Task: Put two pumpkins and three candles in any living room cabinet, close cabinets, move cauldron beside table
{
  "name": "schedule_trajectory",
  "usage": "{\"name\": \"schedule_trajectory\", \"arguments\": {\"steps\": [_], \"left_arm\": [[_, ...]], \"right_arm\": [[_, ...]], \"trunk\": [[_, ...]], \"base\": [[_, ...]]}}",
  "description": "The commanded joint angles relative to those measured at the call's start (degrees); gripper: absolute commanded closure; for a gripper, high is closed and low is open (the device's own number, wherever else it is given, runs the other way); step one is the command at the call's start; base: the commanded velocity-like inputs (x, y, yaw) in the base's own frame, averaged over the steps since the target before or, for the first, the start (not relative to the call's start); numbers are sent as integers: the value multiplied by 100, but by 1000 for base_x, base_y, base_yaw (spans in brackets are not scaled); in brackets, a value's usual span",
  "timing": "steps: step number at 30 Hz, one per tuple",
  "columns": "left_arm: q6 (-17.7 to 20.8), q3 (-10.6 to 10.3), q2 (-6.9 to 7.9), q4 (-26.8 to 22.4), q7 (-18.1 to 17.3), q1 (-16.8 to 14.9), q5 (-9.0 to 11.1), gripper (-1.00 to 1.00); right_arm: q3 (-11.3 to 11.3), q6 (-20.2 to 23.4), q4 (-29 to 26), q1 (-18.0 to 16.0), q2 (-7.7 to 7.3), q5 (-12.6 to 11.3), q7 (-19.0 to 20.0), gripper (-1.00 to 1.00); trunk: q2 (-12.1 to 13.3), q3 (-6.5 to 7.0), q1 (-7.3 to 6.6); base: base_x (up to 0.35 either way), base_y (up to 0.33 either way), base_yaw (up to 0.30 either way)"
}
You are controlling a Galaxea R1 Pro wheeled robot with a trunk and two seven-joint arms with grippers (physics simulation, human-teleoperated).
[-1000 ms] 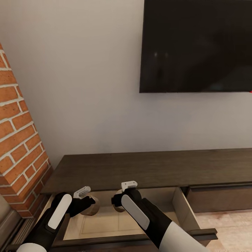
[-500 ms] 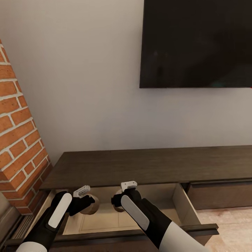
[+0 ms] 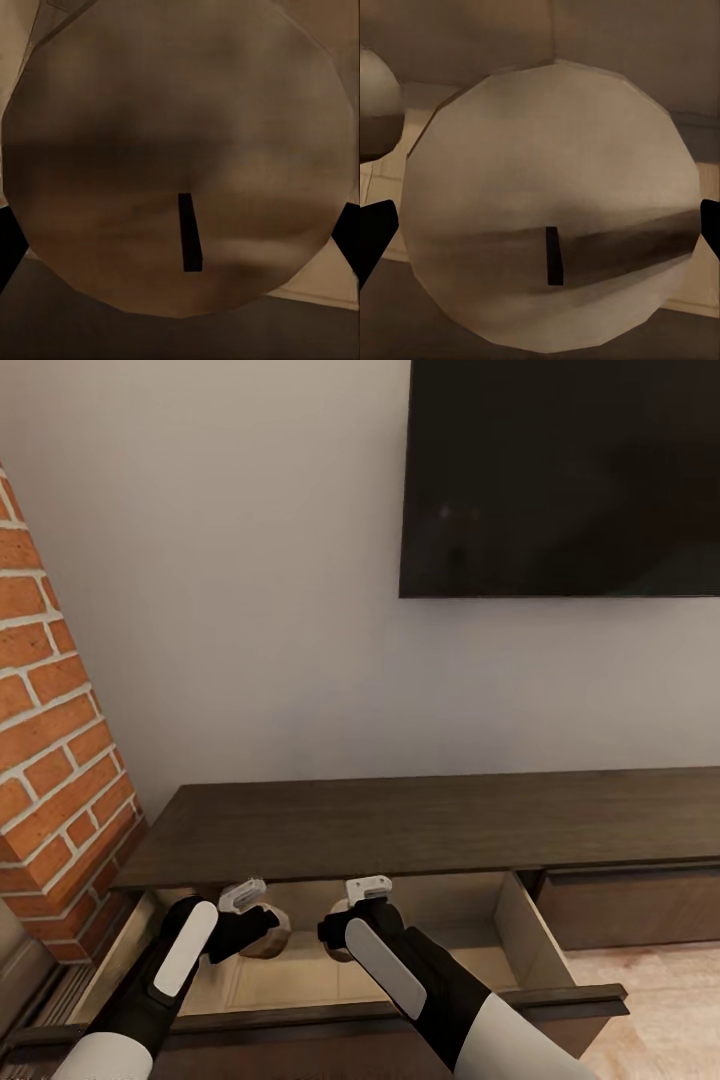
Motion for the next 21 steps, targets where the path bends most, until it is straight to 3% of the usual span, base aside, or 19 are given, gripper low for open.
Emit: {"name": "schedule_trajectory", "arguments": {"steps": [1,7,13,17,21], "left_arm": [[-43,-14,-13,59,59,-6,-15,100],[-352,-16,-80,265,58,-8,-244,100],[-395,-10,-91,277,65,-8,-268,100],[-396,-5,-84,277,69,-8,-272,100],[-397,8,-54,261,72,-9,-273,100]], "right_arm": [[11,-25,-7,-7,0,-72,-60,100],[19,-419,5,-7,0,-71,-65,100],[22,-704,26,-7,0,-48,-70,100],[22,-743,48,-7,0,-45,-71,100],[22,-724,60,-7,0,-48,-84,100]], "trunk": [[-45,-24,21],[-131,-148,76],[-138,-259,89],[-138,-259,89],[-143,-348,99]], "base": [[0,0,0],[0,0,0],[0,0,0],[0,0,0],[0,0,0]]}}
